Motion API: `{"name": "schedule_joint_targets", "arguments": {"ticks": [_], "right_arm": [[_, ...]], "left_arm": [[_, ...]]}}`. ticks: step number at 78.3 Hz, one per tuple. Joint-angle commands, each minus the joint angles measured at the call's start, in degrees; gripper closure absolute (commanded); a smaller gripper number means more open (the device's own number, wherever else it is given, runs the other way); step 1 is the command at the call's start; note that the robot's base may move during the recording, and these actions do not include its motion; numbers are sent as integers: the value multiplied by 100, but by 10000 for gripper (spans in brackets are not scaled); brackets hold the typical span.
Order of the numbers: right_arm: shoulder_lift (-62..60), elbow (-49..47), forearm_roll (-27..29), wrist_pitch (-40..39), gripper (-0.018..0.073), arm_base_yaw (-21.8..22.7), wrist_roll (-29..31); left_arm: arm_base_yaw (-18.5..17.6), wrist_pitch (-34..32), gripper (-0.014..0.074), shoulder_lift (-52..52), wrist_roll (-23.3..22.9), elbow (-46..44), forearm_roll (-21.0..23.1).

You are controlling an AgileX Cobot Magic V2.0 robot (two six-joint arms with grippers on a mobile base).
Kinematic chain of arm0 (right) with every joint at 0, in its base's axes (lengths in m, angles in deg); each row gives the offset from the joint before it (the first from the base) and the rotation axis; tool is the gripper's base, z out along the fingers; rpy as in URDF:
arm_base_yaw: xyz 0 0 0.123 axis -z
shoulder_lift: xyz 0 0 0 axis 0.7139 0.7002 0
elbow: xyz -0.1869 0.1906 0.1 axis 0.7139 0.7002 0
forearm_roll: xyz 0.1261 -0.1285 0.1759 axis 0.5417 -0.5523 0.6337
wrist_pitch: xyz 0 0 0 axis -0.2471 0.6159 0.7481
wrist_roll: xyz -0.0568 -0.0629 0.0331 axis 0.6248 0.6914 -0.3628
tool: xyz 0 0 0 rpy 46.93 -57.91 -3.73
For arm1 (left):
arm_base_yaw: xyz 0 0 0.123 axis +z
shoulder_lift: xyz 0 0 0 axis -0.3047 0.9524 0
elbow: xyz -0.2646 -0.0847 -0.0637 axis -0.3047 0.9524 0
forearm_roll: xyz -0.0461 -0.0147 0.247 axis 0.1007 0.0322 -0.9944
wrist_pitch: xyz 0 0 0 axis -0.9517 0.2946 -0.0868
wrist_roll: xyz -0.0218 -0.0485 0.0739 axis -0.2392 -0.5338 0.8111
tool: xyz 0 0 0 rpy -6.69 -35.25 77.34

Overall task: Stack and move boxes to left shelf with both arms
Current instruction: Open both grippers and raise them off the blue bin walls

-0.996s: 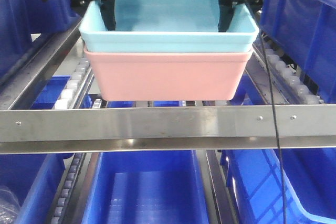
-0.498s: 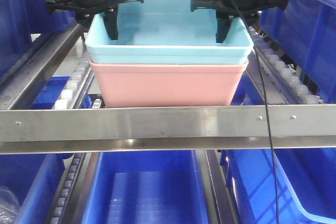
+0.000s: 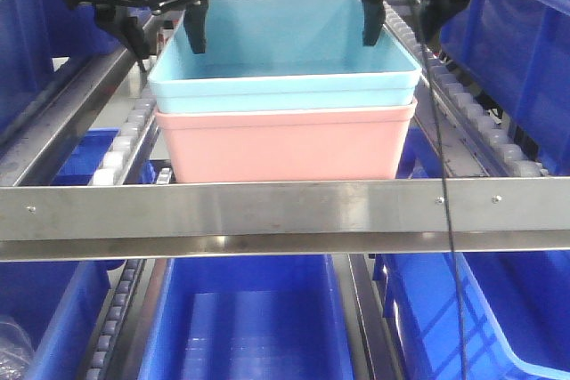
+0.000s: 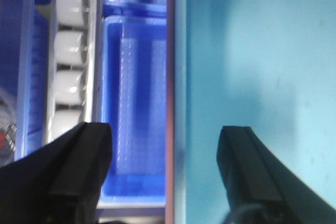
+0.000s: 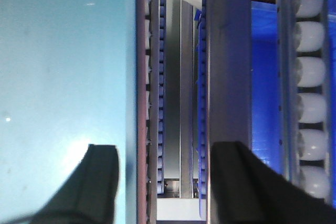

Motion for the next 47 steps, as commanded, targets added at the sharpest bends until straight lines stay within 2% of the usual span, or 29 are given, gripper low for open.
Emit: {"name": "schedule_joint_targets", "arguments": {"ticks": [1, 5, 6, 8, 12, 17, 24, 28, 41, 47], "right_arm": [[-577, -209, -148, -108, 271, 22, 56], [-649, -209, -148, -34, 412, 22, 56], [-675, -209, -148, -21, 475, 22, 56], [-692, -209, -148, -15, 531, 22, 56], [-711, -209, -142, -33, 482, 22, 50], [-711, -209, -95, 1, 458, 22, 50], [-727, -209, 211, 56, 463, 22, 50], [-770, -209, 337, 114, 501, 14, 93], [-1027, -190, 344, 193, 509, -90, 601], [-1189, -160, 344, 321, 509, -128, 609]], "left_arm": [[2, -58, 473, -528, -3, -220, -72], [2, -54, 618, -597, -3, -220, -72], [2, -64, 626, -612, -3, -220, -72], [2, -99, 589, -639, -3, -220, -72], [2, -135, 556, -682, -3, -220, -60], [2, -123, 559, -703, -3, -220, -49], [14, -86, 577, -714, -3, -220, -62], [14, 124, 601, -747, -3, -220, -72], [-21, 205, 603, -1062, 252, -206, -88], [-72, 183, 603, -1309, 252, -83, -88]]}}
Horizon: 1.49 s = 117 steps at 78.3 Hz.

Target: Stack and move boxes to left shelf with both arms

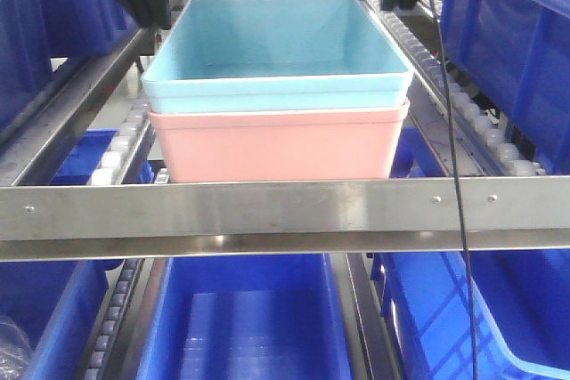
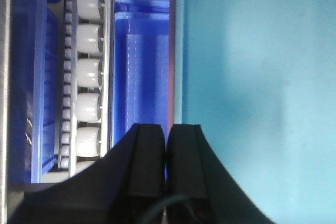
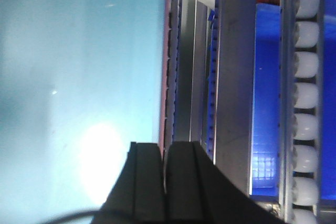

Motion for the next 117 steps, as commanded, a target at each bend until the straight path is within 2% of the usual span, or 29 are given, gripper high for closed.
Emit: {"name": "schedule_joint_targets", "arguments": {"ticks": [1, 16, 33, 45, 58, 69, 79, 94, 106, 117], "right_arm": [[-590, -143, -73, -155, 509, -26, 149], [-1202, 301, -78, -368, 509, -148, 286], [-2227, 1508, -126, -1236, 509, -489, 385], [-3096, 2765, -185, -2212, 509, -740, 470], [-4136, 4315, -216, -3481, 509, -787, 470], [-5254, 5713, -400, -4455, 509, -787, 470], [-6244, 6734, -400, -4816, 509, -787, 470], [-7754, 7744, -400, -4843, 509, -787, 470], [-8477, 7940, -400, -4820, 509, -787, 470], [-8603, 7940, -400, -4821, 509, -787, 470]], "left_arm": [[-61, -257, 602, -713, 47, -82, -93], [-61, -698, 602, -1497, 47, 801, -93], [-61, -1794, 602, -2672, 47, 2544, -68], [-61, -2631, 602, -3649, 47, 3898, -68], [-61, -3385, 601, -4756, 47, 5166, -144], [-61, -4063, 595, -5768, 47, 6269, -516], [-61, -4724, 595, -6692, 47, 7150, -773], [-61, -4799, 596, -8167, 47, 8099, -773], [-61, -4739, 596, -9064, 47, 8415, -773], [-61, -4748, 596, -9304, 47, 8425, -773]]}}
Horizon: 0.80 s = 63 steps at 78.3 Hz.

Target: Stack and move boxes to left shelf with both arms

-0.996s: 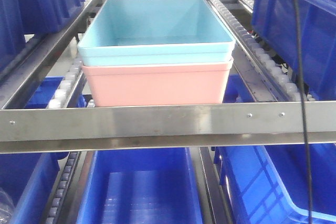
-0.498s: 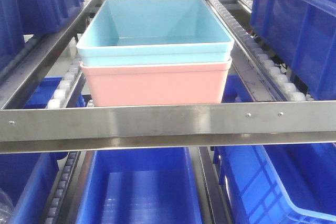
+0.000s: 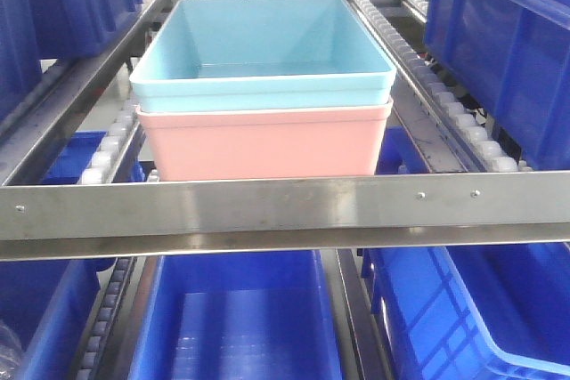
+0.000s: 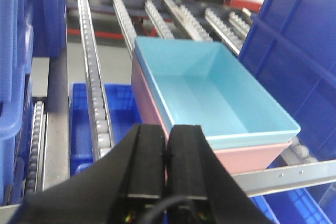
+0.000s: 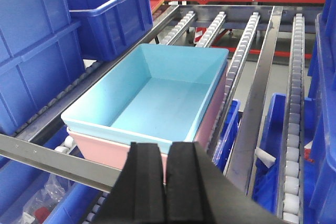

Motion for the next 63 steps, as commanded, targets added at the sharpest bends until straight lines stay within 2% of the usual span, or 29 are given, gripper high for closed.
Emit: {"name": "schedule_joint_targets", "arguments": {"ticks": [1, 27, 36, 45, 53, 63], "right_arm": [[6, -155, -86, -539, 509, -2, 68], [5, -139, -86, -544, 509, -2, 68], [-1, 136, -86, -788, 509, 99, 68], [-133, 583, 109, -1287, 509, 926, 182], [-456, 1234, 781, -2307, 509, 1732, 1246], [-1105, 1914, 1151, -2517, 509, 2197, 1382]], "left_arm": [[-26, -459, 596, -13, 23, -151, -37], [-26, -459, 596, -13, 23, -151, -37], [-26, -459, 596, -13, 23, -151, -37], [-26, -459, 596, -13, 23, -151, -37], [-26, -459, 596, -13, 23, -151, -37], [-26, -459, 596, -13, 23, -151, -37]]}}
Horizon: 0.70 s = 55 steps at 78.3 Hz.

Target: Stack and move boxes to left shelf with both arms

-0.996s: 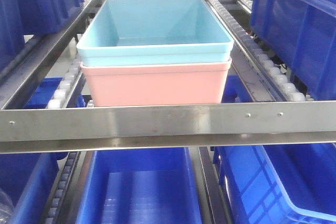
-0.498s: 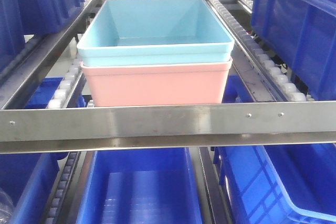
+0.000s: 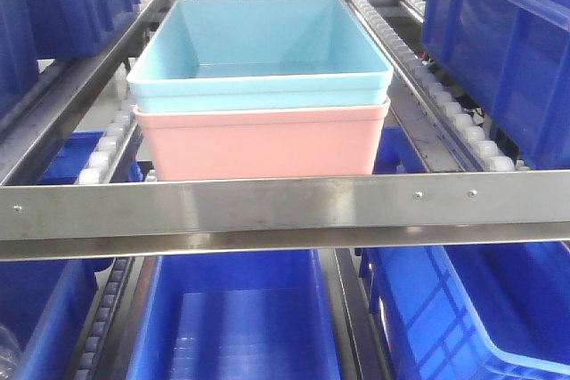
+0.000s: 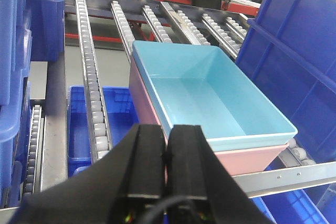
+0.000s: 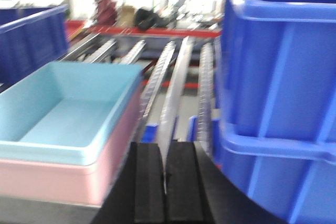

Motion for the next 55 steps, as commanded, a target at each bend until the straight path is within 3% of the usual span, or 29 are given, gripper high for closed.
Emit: {"name": "schedule_joint_targets", "arguments": {"ticks": [1, 13, 22, 55], "right_arm": [[-290, 129, 180, -644, 509, 209, 157], [-1101, 748, 180, -640, 509, 555, 150], [-1587, 747, 174, 8, 509, 596, 150], [-1559, 742, 174, -56, 509, 591, 150]], "left_arm": [[-26, -459, 596, 32, 23, -160, -37], [-26, -459, 596, 32, 23, -160, -37], [-26, -459, 596, 32, 23, -160, -37], [-26, -448, 596, 32, 23, -160, -37]]}}
